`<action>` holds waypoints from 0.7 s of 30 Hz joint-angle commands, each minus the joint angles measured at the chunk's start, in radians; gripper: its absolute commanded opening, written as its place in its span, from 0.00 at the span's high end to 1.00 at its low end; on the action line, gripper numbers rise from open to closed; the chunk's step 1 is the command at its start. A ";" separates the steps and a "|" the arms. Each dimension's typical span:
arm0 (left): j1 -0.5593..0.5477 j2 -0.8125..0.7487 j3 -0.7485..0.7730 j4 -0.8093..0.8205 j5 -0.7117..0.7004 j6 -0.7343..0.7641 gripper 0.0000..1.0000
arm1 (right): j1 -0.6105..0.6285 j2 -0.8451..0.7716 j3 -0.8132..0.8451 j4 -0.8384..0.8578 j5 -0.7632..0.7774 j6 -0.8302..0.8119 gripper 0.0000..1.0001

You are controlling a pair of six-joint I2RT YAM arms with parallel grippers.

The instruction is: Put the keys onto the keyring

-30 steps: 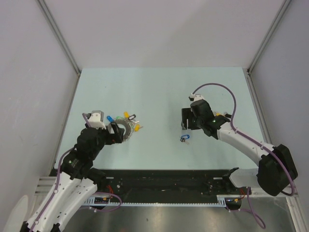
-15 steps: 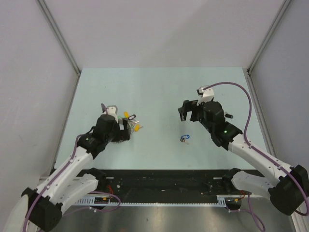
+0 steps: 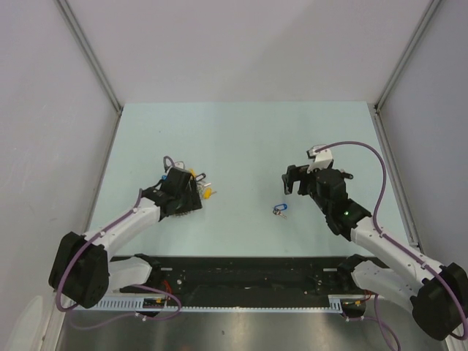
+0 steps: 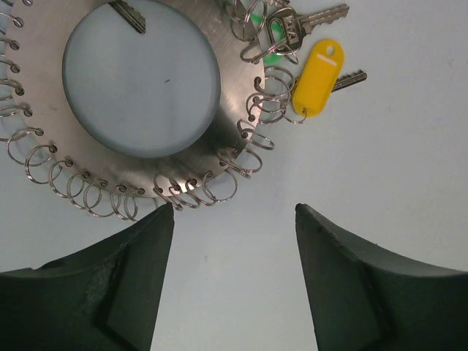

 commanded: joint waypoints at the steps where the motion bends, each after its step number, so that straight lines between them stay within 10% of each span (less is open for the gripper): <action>1: 0.005 0.004 0.001 0.051 -0.051 -0.103 0.30 | -0.012 -0.022 -0.005 0.088 -0.031 -0.008 0.00; 21: -0.048 0.146 0.064 0.083 -0.175 -0.286 0.56 | -0.021 0.012 -0.005 0.099 -0.037 -0.031 0.01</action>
